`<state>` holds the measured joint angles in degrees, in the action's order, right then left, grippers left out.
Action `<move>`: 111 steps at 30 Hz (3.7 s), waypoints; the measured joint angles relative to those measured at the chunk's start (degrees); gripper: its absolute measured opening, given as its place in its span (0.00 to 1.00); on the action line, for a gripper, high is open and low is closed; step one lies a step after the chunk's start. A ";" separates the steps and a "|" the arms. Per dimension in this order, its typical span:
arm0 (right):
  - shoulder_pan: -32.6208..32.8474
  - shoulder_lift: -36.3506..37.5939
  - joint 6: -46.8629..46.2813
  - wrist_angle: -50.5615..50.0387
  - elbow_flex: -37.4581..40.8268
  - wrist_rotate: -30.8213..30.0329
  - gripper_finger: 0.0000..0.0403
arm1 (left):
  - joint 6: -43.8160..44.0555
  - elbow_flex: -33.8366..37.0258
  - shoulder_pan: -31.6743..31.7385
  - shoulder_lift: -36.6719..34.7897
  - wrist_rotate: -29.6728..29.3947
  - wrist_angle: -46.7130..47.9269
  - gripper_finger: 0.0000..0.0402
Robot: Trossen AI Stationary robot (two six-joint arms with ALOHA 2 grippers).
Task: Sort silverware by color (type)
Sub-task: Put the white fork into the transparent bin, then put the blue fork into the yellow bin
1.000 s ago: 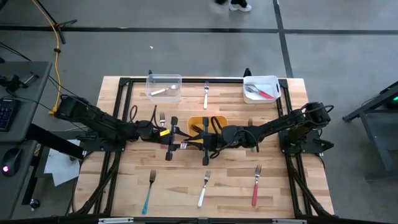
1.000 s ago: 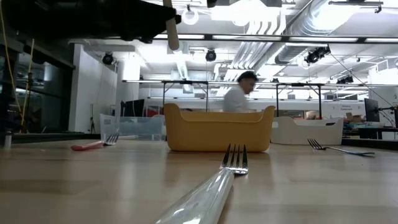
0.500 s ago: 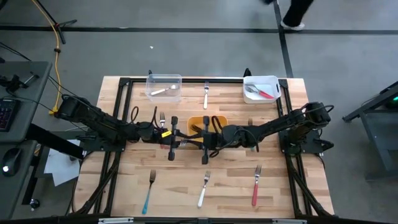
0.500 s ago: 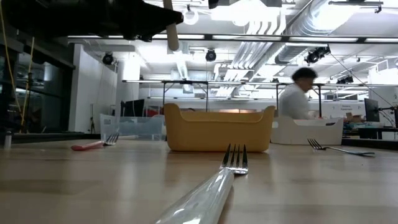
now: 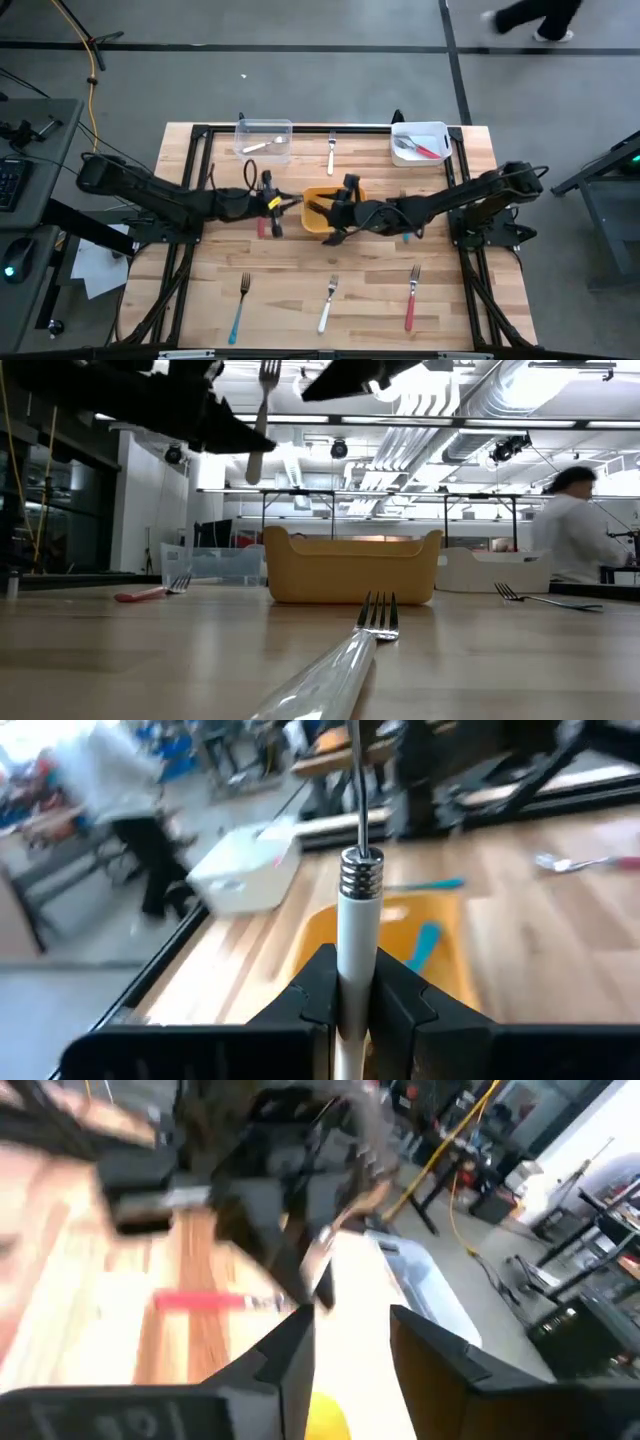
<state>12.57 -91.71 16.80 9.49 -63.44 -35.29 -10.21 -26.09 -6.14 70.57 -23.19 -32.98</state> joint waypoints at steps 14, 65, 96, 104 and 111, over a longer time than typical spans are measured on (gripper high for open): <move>-10.90 1.76 0.22 -2.91 7.56 6.46 0.03 | 2.66 -7.92 25.79 -5.65 4.89 36.80 0.06; -20.78 25.38 1.25 17.66 30.64 16.41 0.00 | -14.08 -29.41 51.53 22.75 0.06 64.27 0.14; -16.43 25.71 -13.84 -11.37 20.07 -1.36 0.03 | 3.14 0.01 24.90 -2.23 6.45 20.43 0.00; -22.17 25.53 -17.77 -13.45 20.04 0.49 0.11 | 5.02 3.72 25.62 -2.25 11.25 7.75 0.00; -22.11 22.59 -26.15 -21.10 20.04 4.00 0.21 | 7.14 3.81 23.95 -2.23 15.14 4.81 0.00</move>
<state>-9.54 -69.12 -9.36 -11.60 -43.40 -31.29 -3.07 -22.28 17.81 68.34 -8.05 -28.18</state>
